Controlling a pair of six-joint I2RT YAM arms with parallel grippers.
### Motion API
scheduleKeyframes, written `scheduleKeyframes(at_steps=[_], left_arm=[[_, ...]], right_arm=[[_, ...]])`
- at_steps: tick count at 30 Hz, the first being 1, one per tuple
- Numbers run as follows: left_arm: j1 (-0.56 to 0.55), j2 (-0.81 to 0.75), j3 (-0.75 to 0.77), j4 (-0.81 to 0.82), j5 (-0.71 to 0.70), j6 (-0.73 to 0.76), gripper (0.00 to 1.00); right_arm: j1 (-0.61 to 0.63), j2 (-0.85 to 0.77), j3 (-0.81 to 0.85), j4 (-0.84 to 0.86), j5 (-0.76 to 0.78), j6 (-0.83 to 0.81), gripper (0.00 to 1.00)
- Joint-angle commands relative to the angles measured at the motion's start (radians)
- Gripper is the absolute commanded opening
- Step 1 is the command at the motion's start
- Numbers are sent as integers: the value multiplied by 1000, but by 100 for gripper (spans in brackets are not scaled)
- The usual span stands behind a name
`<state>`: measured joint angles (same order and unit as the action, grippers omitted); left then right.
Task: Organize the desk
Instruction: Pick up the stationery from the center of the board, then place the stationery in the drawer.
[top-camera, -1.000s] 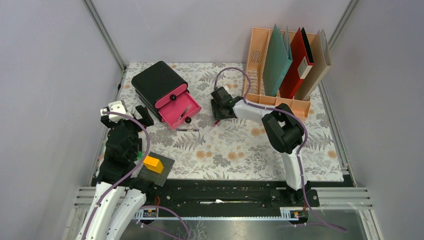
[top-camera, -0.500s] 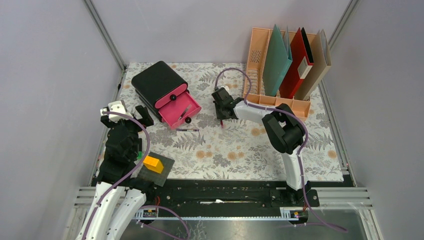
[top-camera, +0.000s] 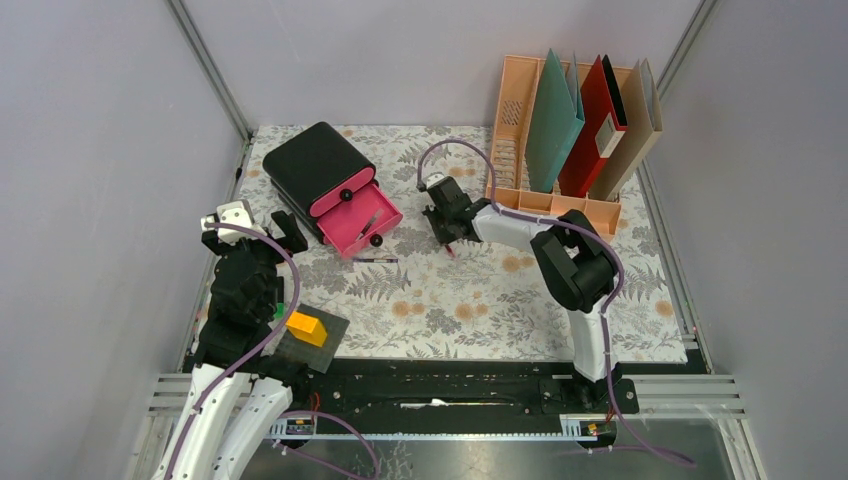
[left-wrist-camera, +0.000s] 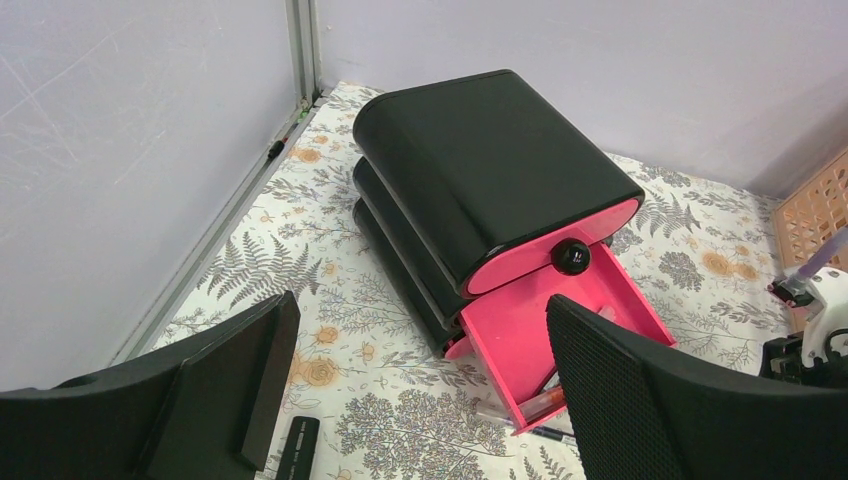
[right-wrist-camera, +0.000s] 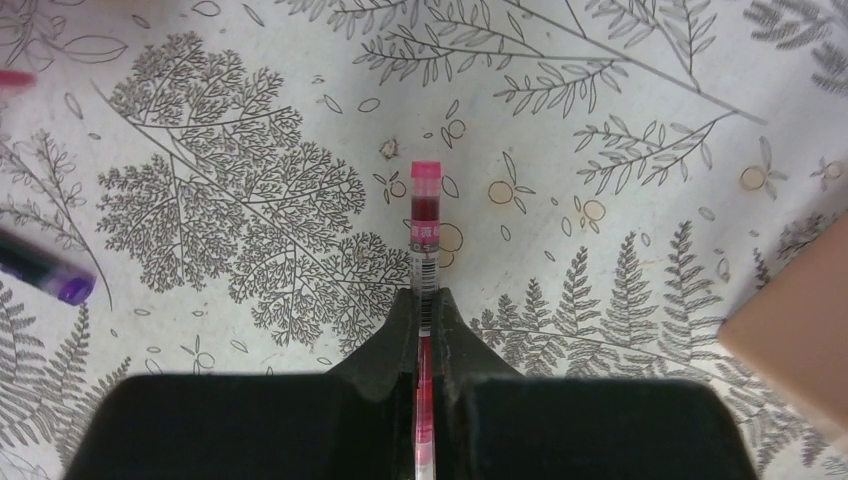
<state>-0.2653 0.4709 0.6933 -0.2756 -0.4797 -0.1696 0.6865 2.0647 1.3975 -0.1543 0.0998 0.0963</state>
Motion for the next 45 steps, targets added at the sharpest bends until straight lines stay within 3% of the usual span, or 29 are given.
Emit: scheduleKeyframes(at_steps=[1,8,13,29,34,41,45], left_arm=[[8,-8,-4,52,14,-2,99],[9,-8,-5,52,13,-2,99],[8,-7,-4,53,16,-2,99],[12,-56,-14,64,-18,-1,99],[14,-83,-25,76,-29,4,99],[14,-83,-25,79,-30,5,99],[15,-81,-27,79,-31,7,99]], right_arm=[[2,-92,-7,42,-31,-143,0],[3,-166,-16,100,-143,-202,0],[4,-172,85,53,-215,-260,0],[180,144,763,-291,-388,-833,0],[218,216,834,-356,-413,-1056,0],[225,279,861,-328,-400,-1139,0],[230,305,860,-264,-375,-1097,16]])
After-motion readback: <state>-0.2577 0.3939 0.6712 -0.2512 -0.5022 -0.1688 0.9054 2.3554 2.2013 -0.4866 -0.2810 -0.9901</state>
